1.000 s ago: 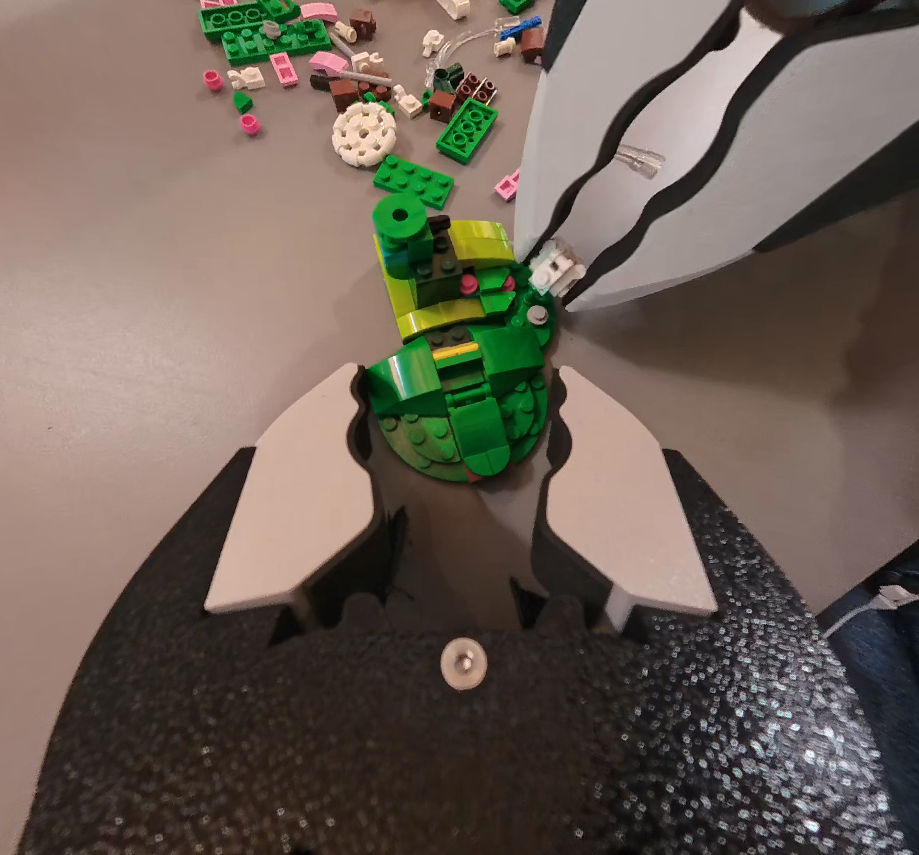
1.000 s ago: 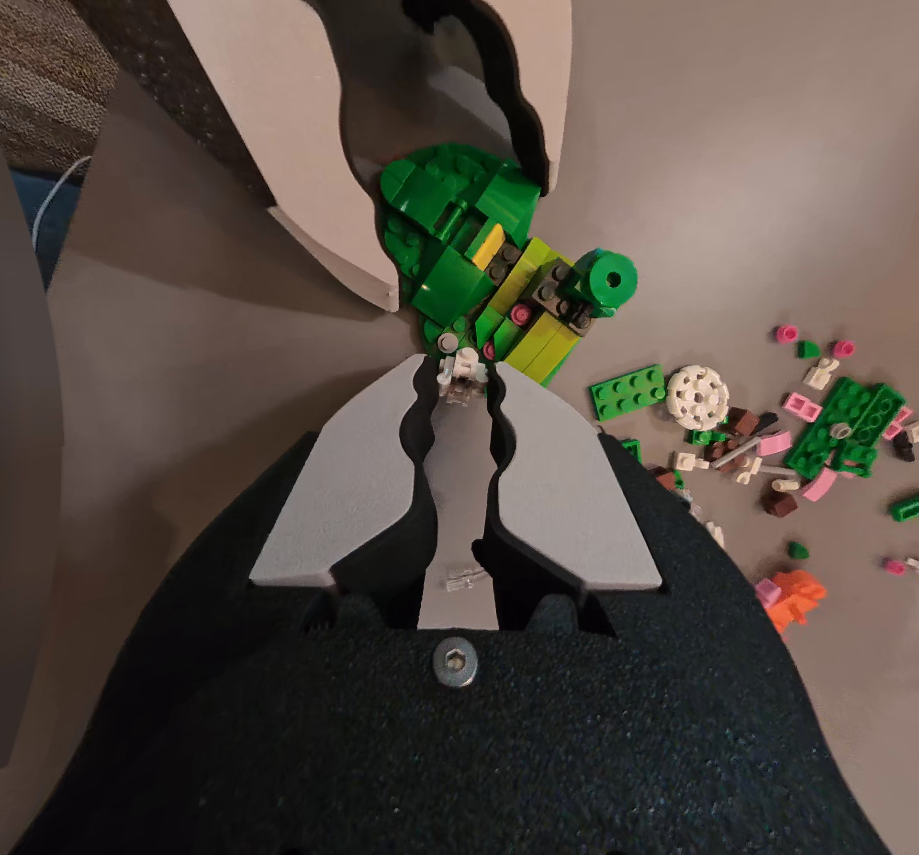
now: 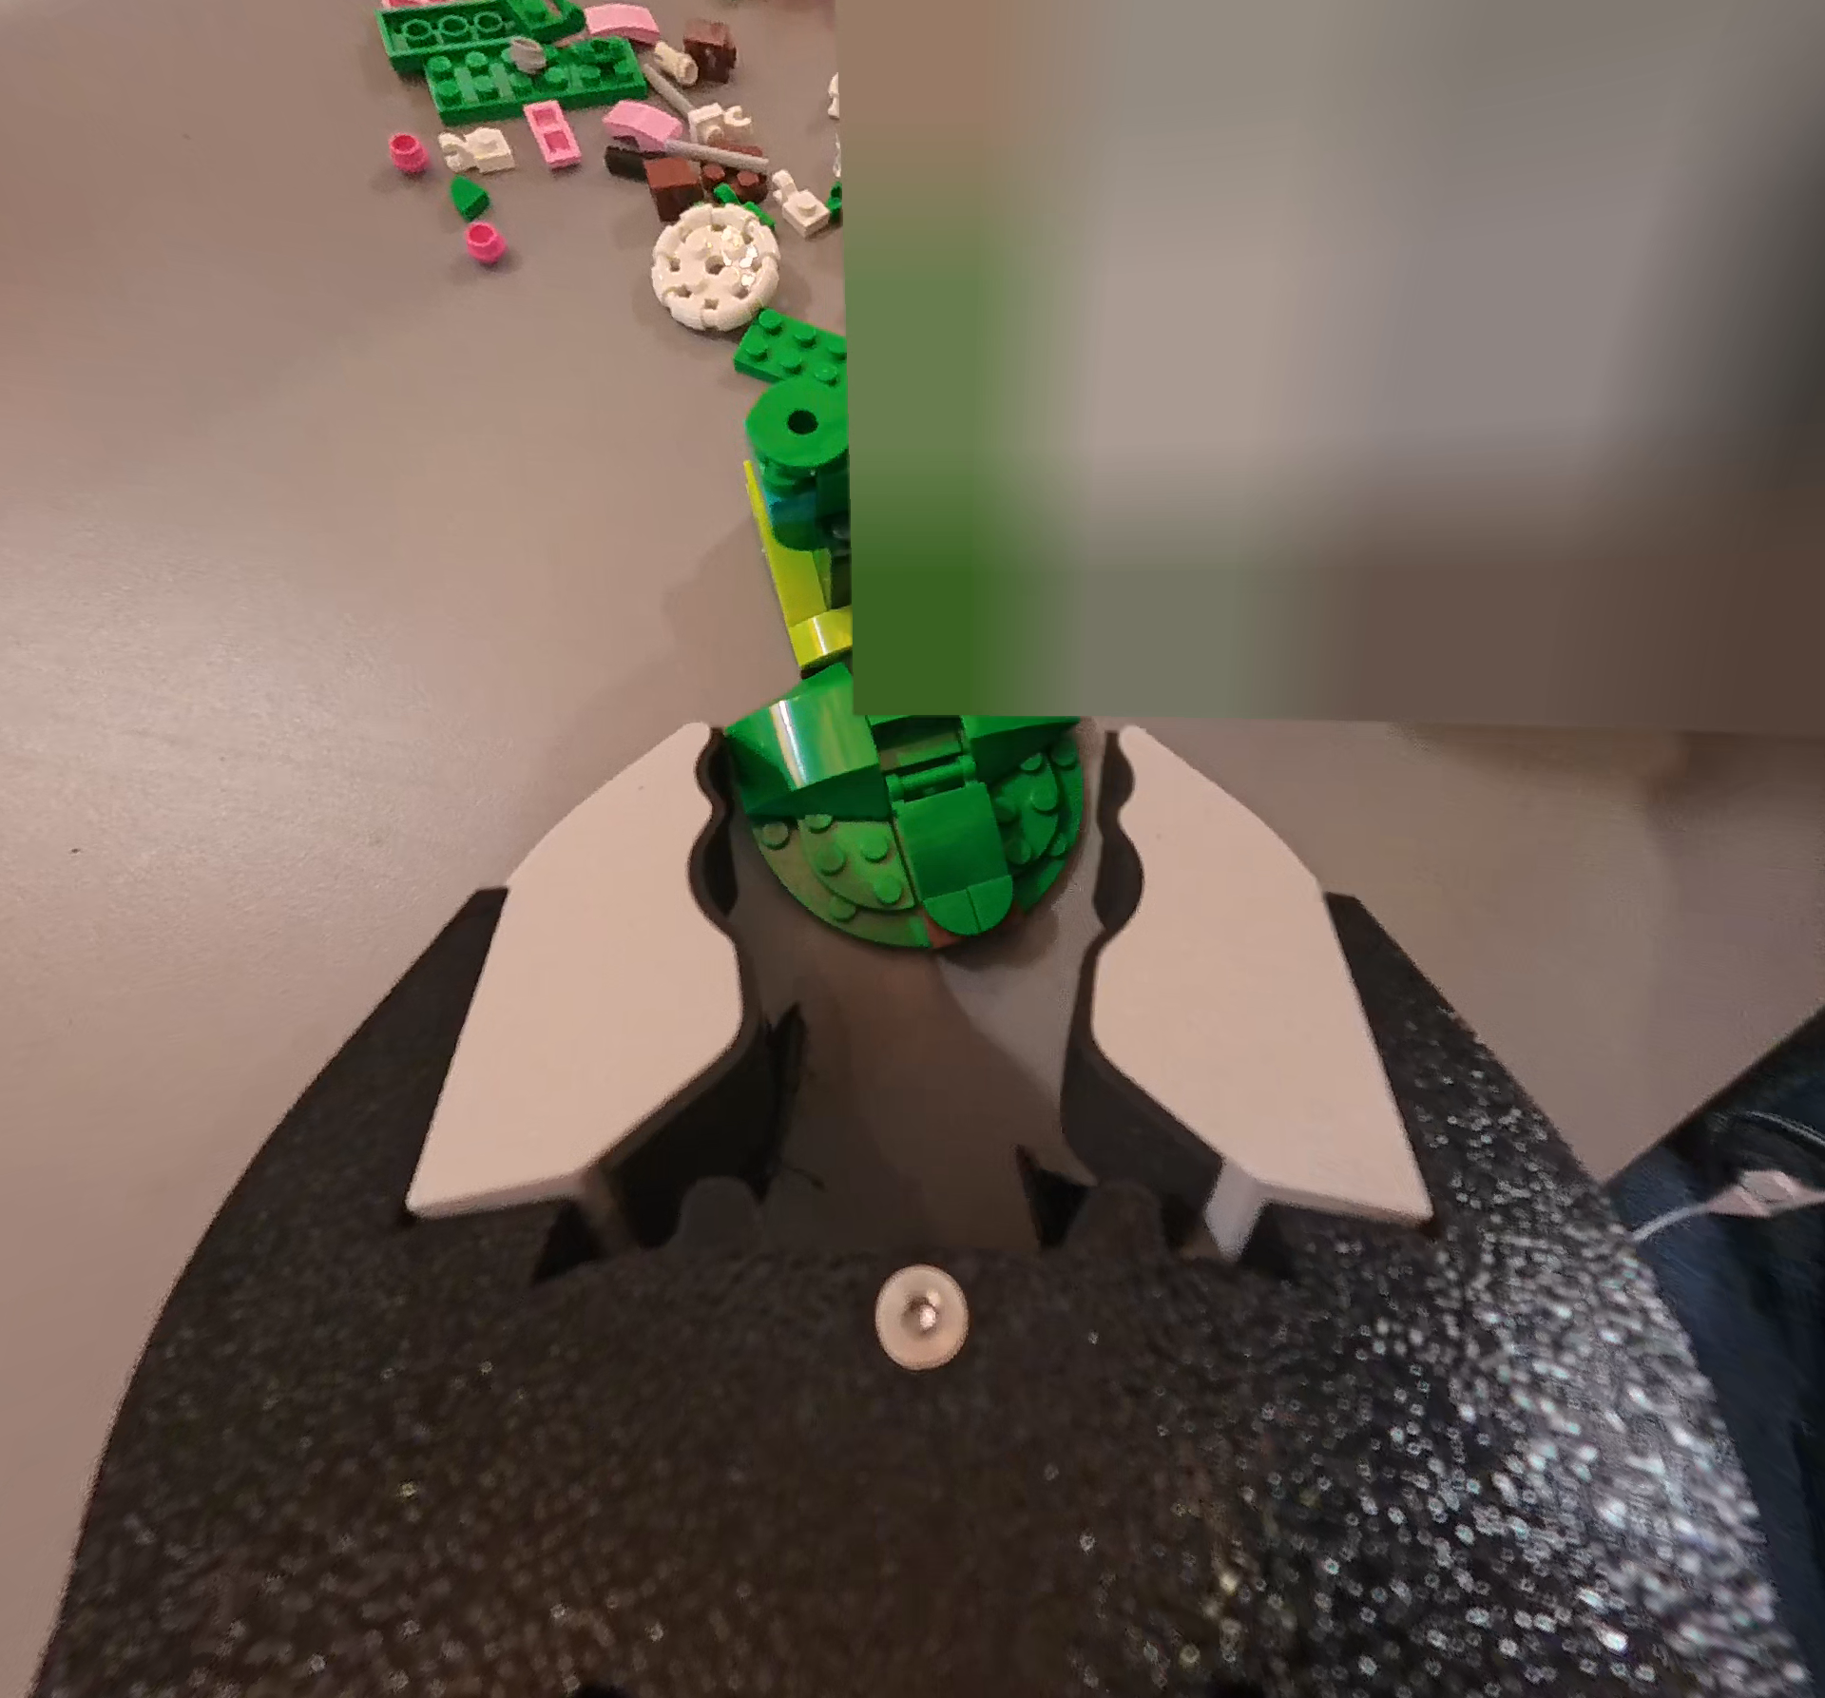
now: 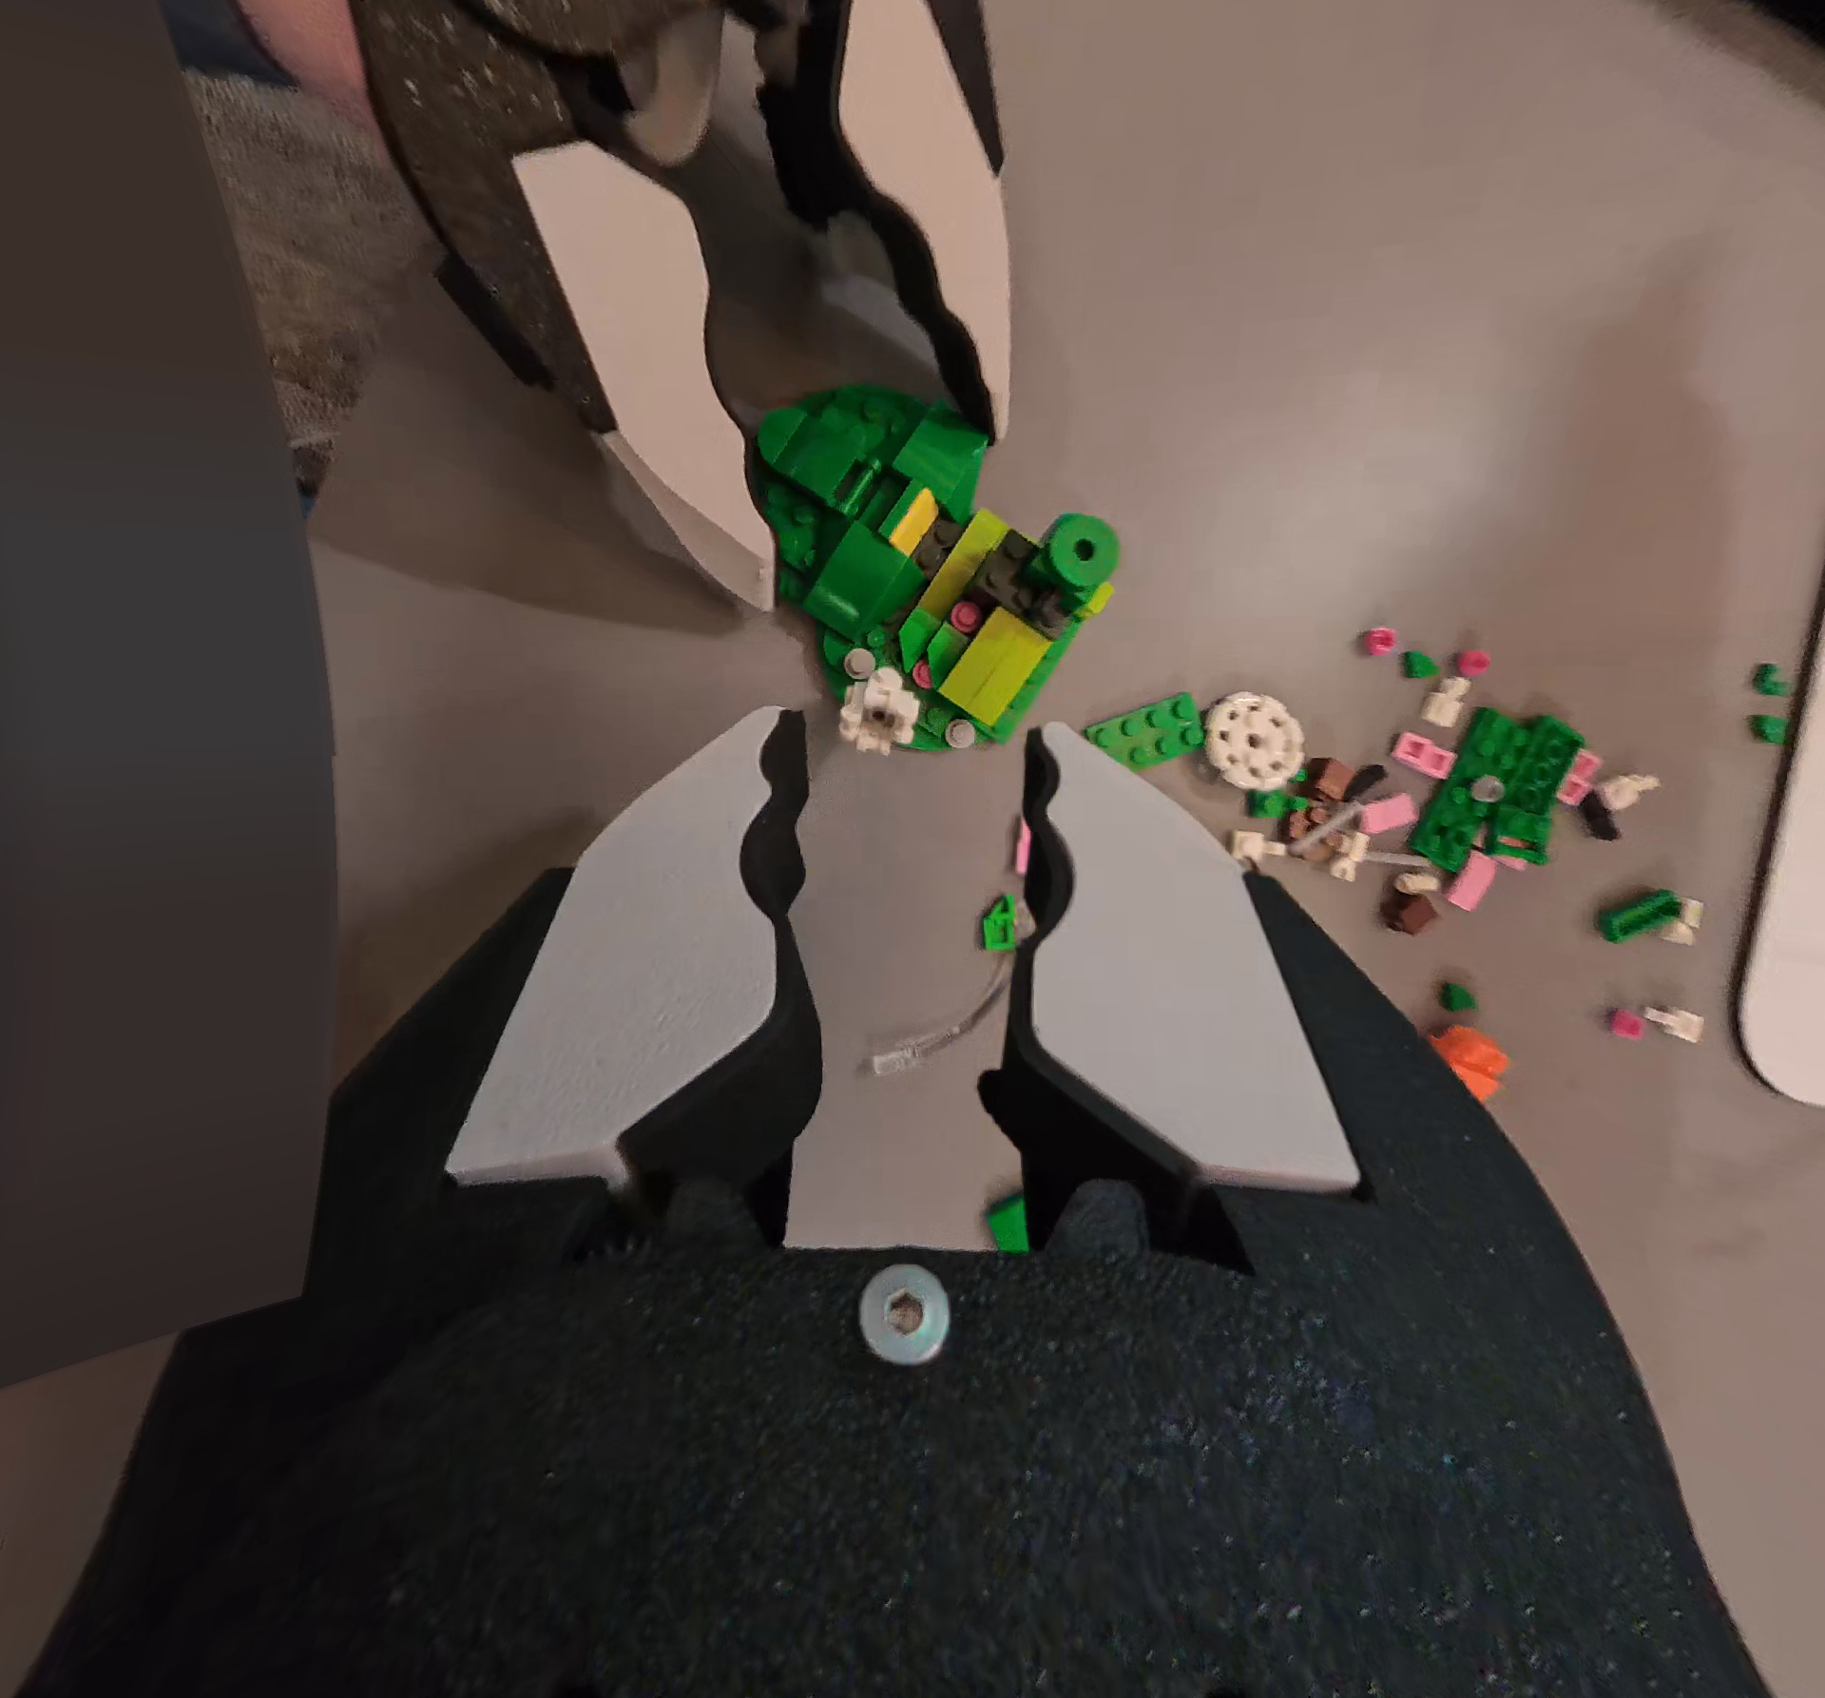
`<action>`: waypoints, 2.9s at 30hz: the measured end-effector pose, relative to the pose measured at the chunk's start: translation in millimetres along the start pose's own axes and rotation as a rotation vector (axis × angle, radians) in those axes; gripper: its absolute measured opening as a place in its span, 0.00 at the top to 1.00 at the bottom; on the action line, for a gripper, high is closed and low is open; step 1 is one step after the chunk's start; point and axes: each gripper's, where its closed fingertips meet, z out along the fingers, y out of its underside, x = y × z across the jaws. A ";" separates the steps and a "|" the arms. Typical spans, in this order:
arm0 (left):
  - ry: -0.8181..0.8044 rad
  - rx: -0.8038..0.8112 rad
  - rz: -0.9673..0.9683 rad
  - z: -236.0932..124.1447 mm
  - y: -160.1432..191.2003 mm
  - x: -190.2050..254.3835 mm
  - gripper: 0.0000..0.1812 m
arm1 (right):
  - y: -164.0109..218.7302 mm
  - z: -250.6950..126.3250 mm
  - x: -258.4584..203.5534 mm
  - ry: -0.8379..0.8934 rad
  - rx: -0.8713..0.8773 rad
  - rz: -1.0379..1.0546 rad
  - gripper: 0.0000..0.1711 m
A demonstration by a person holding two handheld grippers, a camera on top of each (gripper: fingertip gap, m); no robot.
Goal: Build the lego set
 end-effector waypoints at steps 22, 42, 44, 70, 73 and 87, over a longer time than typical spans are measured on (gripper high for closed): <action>-0.270 0.983 -0.044 -115.2 -84.6 26.2 0.58 | 159.8 -175.2 -0.8 0.959 0.604 0.227 0.76; -0.085 0.762 0.263 83.9 -210.4 157.8 0.57 | 221.1 -224.1 3.9 1.344 0.675 0.369 0.76; -0.066 0.766 0.245 95.2 -222.1 158.2 0.57 | 231.3 -229.7 5.5 1.383 0.642 0.380 0.76; 0.031 0.720 0.079 127.9 -237.8 104.8 0.68 | 232.7 -239.8 -3.0 1.379 0.555 0.397 0.99; -0.032 0.704 0.161 130.3 -235.7 109.0 0.72 | 226.9 -239.8 -5.7 1.382 0.511 0.351 1.00; 0.092 0.693 0.354 139.7 -227.2 156.8 0.91 | 225.9 -237.6 -11.5 1.369 0.648 0.343 1.00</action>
